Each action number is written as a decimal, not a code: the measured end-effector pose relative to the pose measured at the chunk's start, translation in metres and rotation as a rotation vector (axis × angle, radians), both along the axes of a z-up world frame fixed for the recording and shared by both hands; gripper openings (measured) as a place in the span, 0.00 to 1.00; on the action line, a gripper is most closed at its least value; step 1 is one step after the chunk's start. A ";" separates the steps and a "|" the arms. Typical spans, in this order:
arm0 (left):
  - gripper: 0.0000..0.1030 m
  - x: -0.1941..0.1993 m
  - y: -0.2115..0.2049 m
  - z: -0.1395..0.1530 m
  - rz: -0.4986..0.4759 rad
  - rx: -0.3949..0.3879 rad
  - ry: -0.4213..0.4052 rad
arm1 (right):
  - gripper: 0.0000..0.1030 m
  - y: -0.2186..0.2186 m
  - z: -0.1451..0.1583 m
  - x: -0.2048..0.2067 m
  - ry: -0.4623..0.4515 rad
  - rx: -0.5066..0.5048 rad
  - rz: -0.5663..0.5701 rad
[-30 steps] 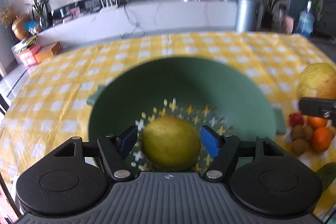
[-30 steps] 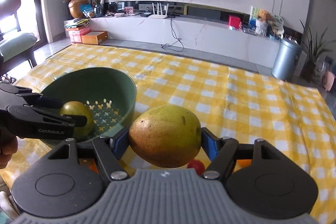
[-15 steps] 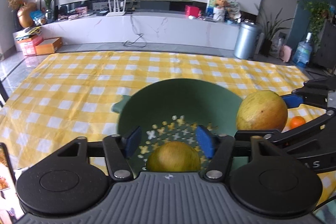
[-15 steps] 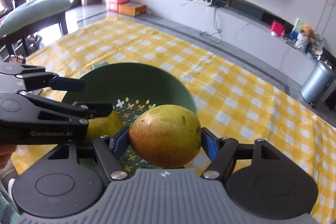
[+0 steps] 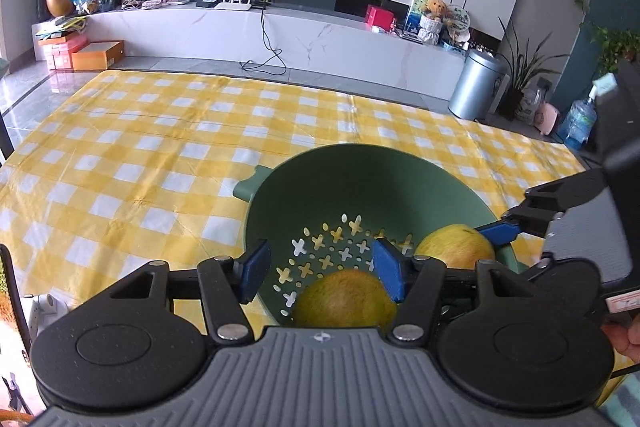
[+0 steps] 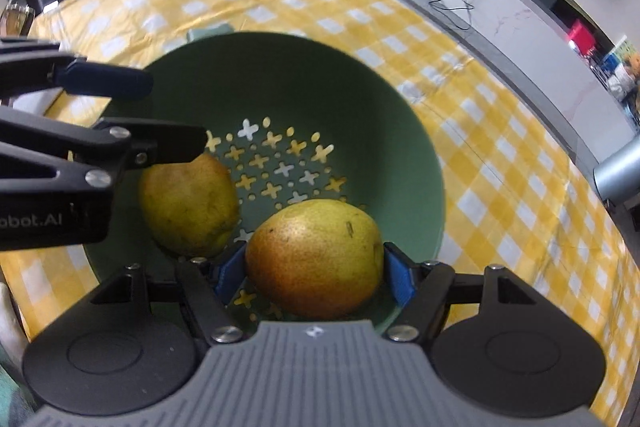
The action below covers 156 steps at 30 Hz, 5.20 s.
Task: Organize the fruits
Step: 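Release the pomelo in the colander with the left gripper while the right gripper lowers the pear beside it, then move both grippers back to the fruit and grasp an orange with the right gripper, then carry the orange to the colander with the right gripper while the left gripper brings another orange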
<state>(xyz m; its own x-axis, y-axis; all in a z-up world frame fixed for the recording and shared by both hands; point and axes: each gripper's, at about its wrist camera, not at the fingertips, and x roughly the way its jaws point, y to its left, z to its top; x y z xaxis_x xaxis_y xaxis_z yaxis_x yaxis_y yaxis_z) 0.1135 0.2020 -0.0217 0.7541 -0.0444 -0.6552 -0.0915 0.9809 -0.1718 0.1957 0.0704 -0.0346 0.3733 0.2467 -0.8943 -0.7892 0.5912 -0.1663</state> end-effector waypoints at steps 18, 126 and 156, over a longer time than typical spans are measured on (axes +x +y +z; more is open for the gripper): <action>0.69 -0.008 -0.009 0.001 -0.012 0.058 -0.017 | 0.69 0.018 -0.012 0.006 0.072 -0.096 -0.008; 0.48 -0.036 -0.131 -0.043 -0.057 -0.021 0.066 | 0.39 -0.228 -0.020 -0.066 -0.015 0.387 -0.660; 0.47 -0.049 -0.078 0.036 0.005 -0.104 -0.084 | 0.38 -0.171 0.052 -0.082 -0.134 0.566 -0.368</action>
<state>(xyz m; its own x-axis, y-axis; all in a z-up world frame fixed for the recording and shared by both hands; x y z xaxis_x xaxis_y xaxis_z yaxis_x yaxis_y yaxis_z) 0.0642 0.1243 0.0147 0.8064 -0.1043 -0.5820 -0.0778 0.9570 -0.2794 0.1135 -0.1007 0.0179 0.6211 0.4979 -0.6053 -0.5143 0.8417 0.1647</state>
